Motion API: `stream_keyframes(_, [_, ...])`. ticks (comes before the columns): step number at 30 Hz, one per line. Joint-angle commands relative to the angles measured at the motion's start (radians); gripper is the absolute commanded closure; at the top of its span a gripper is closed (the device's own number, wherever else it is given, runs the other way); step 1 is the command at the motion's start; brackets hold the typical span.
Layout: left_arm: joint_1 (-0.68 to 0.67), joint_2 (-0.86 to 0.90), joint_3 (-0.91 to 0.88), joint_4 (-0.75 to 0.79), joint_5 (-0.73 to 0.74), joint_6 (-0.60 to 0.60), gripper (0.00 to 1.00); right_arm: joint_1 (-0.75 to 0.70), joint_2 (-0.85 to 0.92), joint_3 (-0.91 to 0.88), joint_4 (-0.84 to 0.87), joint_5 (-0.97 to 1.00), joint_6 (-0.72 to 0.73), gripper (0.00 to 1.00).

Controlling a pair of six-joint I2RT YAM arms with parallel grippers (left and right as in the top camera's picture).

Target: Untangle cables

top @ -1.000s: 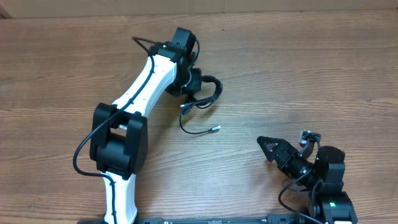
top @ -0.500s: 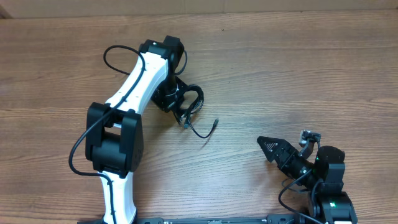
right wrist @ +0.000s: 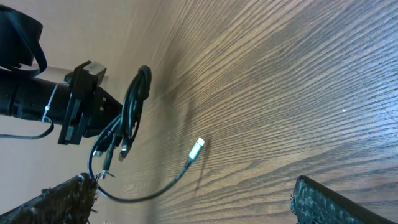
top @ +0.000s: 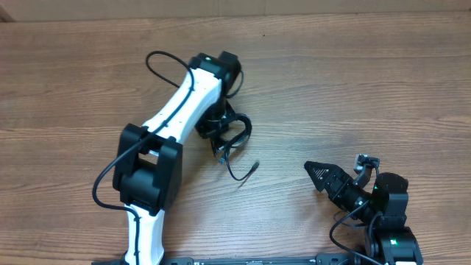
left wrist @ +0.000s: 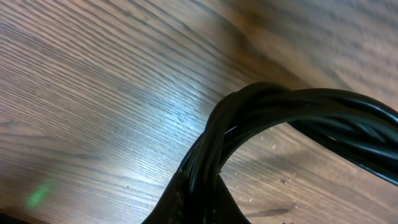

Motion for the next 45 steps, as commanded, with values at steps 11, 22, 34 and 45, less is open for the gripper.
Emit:
stream_keyframes(11, [-0.105,-0.002,-0.07,-0.04,-0.052,-0.262,0.96,-0.002,-0.002,0.026,0.002,0.01,-0.008,0.0])
stream_keyframes(22, [-0.13,-0.002,-0.084,-0.032,-0.136,-0.262,0.96,-0.002,-0.002,0.026,0.002,0.01,-0.008,0.0])
stream_keyframes(34, [-0.131,-0.002,-0.073,-0.029,-0.093,-0.013,0.96,-0.002,-0.002,0.026,0.002,0.01,-0.008,0.01])
stream_keyframes(45, [-0.134,-0.006,0.137,-0.106,-0.105,0.119,0.96,-0.002,-0.002,0.026,0.002,0.01,-0.008,0.0])
